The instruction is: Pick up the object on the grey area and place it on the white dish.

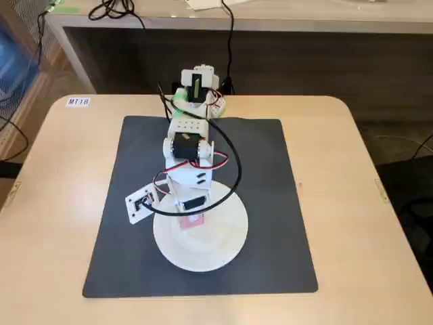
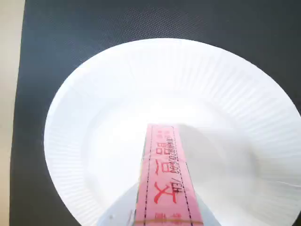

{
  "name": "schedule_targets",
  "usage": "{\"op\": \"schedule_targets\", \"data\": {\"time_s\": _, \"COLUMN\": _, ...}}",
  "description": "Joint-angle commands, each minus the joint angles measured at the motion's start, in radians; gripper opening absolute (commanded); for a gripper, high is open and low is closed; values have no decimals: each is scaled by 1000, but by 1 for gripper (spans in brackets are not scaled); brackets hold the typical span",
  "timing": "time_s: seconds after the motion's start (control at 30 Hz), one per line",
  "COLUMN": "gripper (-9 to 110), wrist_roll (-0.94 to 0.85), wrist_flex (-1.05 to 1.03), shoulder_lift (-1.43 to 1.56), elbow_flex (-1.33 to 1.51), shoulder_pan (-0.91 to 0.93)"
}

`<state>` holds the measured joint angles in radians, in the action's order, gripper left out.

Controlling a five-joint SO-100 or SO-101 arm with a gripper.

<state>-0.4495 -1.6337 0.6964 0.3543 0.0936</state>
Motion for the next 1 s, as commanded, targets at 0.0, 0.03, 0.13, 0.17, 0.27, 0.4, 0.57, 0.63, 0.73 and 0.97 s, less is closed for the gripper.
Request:
{"op": "schedule_targets", "data": {"time_s": 0.0, "gripper": 0, "wrist_roll": -15, "wrist_flex": -2, "shoulder_lift": 6, "elbow_flex": -91, "shoulder_pan": -3}}
{"op": "schedule_targets", "data": {"time_s": 0.03, "gripper": 0, "wrist_roll": -17, "wrist_flex": -2, "shoulder_lift": -2, "elbow_flex": -98, "shoulder_pan": -3}}
{"op": "schedule_targets", "data": {"time_s": 0.13, "gripper": 5, "wrist_roll": -17, "wrist_flex": -3, "shoulder_lift": -14, "elbow_flex": -100, "shoulder_pan": 0}}
{"op": "schedule_targets", "data": {"time_s": 0.17, "gripper": 10, "wrist_roll": -20, "wrist_flex": -9, "shoulder_lift": -17, "elbow_flex": -100, "shoulder_pan": 0}}
{"op": "schedule_targets", "data": {"time_s": 0.27, "gripper": 18, "wrist_roll": -26, "wrist_flex": -12, "shoulder_lift": -20, "elbow_flex": -100, "shoulder_pan": 0}}
{"op": "schedule_targets", "data": {"time_s": 0.4, "gripper": 21, "wrist_roll": -26, "wrist_flex": -12, "shoulder_lift": -23, "elbow_flex": -104, "shoulder_pan": 2}}
{"op": "schedule_targets", "data": {"time_s": 0.57, "gripper": 24, "wrist_roll": -23, "wrist_flex": -15, "shoulder_lift": -21, "elbow_flex": -110, "shoulder_pan": 3}}
{"op": "schedule_targets", "data": {"time_s": 0.63, "gripper": 27, "wrist_roll": -23, "wrist_flex": -21, "shoulder_lift": -21, "elbow_flex": -117, "shoulder_pan": 5}}
{"op": "schedule_targets", "data": {"time_s": 0.73, "gripper": 33, "wrist_roll": -23, "wrist_flex": -35, "shoulder_lift": -18, "elbow_flex": -133, "shoulder_pan": 8}}
{"op": "schedule_targets", "data": {"time_s": 0.97, "gripper": 41, "wrist_roll": -8, "wrist_flex": -60, "shoulder_lift": 9, "elbow_flex": -137, "shoulder_pan": 12}}
